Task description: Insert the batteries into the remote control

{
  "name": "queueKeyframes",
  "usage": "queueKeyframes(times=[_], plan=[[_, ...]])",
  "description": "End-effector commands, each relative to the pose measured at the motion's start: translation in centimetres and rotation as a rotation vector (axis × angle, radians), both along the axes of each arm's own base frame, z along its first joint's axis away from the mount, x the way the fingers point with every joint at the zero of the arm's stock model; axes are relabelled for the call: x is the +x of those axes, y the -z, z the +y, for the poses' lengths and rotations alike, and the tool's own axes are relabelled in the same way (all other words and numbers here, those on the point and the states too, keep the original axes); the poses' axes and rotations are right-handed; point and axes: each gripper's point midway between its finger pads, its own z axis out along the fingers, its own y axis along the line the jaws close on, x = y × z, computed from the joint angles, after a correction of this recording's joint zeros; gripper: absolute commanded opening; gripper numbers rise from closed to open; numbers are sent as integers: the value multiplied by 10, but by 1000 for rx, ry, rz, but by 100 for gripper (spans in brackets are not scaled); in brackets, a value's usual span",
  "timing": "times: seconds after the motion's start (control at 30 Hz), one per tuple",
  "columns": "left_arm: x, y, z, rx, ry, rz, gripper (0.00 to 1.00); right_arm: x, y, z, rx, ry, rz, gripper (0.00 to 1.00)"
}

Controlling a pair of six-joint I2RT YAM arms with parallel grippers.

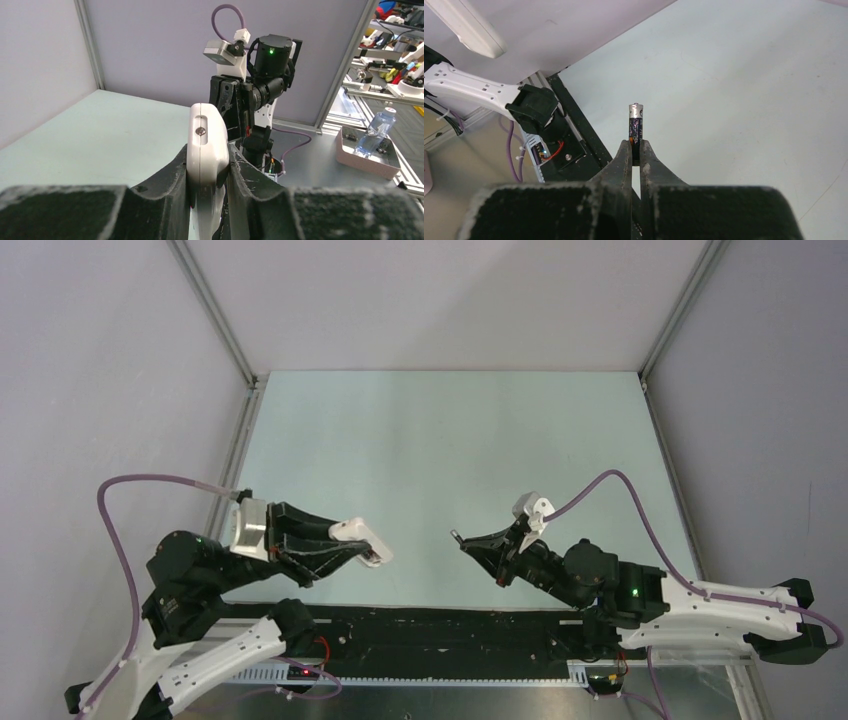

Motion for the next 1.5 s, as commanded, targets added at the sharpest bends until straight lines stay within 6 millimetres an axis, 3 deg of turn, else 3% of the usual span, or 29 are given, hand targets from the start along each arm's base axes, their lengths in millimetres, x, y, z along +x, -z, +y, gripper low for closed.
queueKeyframes(times=[0.0,0.13,0.23,0.37,0.53,0.57,0.67,0.8,1.03,1.47], plan=[[-10,-14,2,-6,36,-67,0,4,-7,-2,37,27,-3,0],[-2,-12,3,-12,-1,-38,0,6,-6,-1,34,33,-6,0],[28,-3,6,-41,-151,91,0,8,-13,-2,57,48,-19,0],[72,27,7,-144,-346,444,0,14,-35,-6,131,99,-48,0],[96,63,1,-240,-442,722,0,17,-59,12,149,122,-115,0],[97,65,0,-271,-439,779,0,16,-74,14,157,130,-150,0],[102,79,-3,-330,-449,893,0,10,-92,36,134,129,-213,0],[100,83,-6,-443,-396,1019,0,0,-100,60,127,91,-254,0],[96,85,-9,-533,-317,1084,0,-2,-99,78,140,82,-255,0],[93,83,-14,-541,-277,1103,0,1,-77,88,89,83,-218,0]])
